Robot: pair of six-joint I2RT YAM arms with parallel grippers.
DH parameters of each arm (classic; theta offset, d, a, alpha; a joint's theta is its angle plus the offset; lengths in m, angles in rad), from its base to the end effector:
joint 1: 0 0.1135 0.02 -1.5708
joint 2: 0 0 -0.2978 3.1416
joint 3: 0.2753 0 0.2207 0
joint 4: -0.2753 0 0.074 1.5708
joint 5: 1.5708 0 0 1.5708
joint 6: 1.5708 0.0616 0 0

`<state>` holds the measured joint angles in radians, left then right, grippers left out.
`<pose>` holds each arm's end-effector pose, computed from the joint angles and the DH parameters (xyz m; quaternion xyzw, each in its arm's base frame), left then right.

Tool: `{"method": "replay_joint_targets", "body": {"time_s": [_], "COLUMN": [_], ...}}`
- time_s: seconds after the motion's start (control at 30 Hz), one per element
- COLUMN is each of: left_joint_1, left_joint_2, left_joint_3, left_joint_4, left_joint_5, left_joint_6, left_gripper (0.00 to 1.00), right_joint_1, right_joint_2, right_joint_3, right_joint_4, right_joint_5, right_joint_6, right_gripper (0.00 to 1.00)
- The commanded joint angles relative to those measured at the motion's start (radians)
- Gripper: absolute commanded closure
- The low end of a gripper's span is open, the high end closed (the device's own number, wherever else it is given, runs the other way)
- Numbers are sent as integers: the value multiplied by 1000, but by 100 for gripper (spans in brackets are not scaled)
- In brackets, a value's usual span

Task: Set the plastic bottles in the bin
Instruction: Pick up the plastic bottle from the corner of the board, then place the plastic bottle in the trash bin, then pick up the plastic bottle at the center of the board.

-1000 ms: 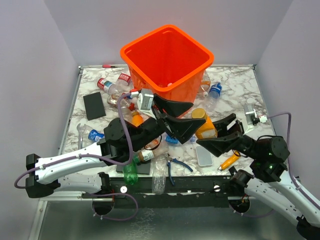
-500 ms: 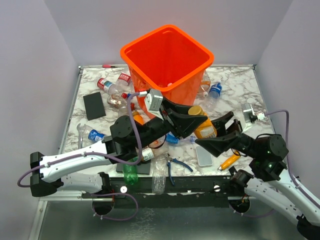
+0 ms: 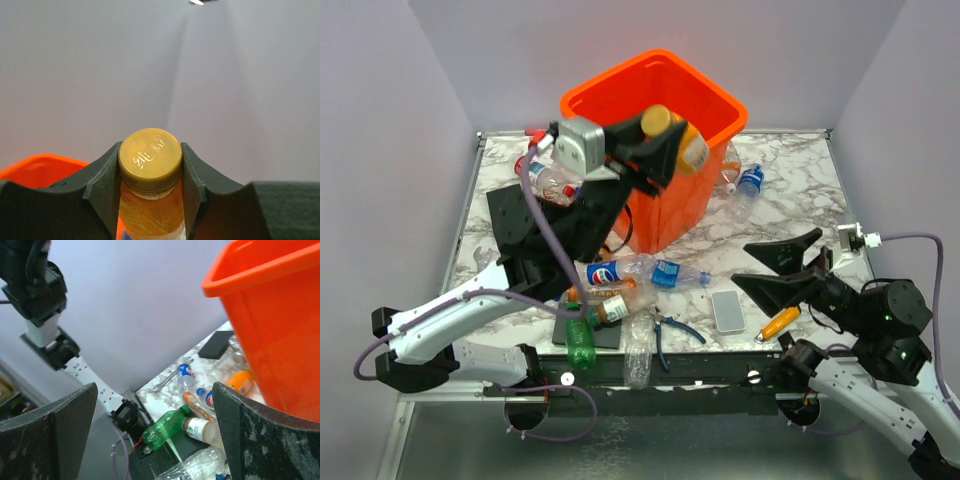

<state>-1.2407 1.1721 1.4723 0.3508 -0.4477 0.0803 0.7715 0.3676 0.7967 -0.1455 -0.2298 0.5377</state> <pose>0.0876 -0.1735 0.5866 0.1084 0.4638 -0.3966 0.7848 0.0181 0.0372 0.4009 -0.1606 0.5814 0.5384 0.5885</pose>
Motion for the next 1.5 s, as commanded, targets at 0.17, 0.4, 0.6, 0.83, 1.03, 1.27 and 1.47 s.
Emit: {"method": "replay_joint_targets", "body": {"time_s": [0.17,0.4,0.6,0.83,1.03,1.27,1.47], "left_joint_1": [396,491,492,475,466,466,466], "left_joint_2": [384,619,598,414,99,-279,-514], "left_joint_3": [451,710,725,584,188,-302,-612], "left_joint_4": [-338,-542,-518,-471,-462,-435,-361], "left_joint_5": [-44,-8,18,122,232,232,158], "left_joint_6": [43,21,7,-130,-128,-119,-181], "left_gripper": [100,74,4,1,1,1,1], "right_joint_1": [5,5,4,4,4,-6,-304], "right_joint_2": [-93,-27,-66,-50,118,255,489], "right_joint_3": [-52,-11,-38,-56,-18,-58,-17], "right_joint_4": [-205,-418,-420,-418,-512,-436,-246], "right_joint_5": [385,628,678,769,845,914,645], "right_joint_6": [27,83,84,122,206,267,252], "right_gripper": [0,0,0,0,0,0,0]}}
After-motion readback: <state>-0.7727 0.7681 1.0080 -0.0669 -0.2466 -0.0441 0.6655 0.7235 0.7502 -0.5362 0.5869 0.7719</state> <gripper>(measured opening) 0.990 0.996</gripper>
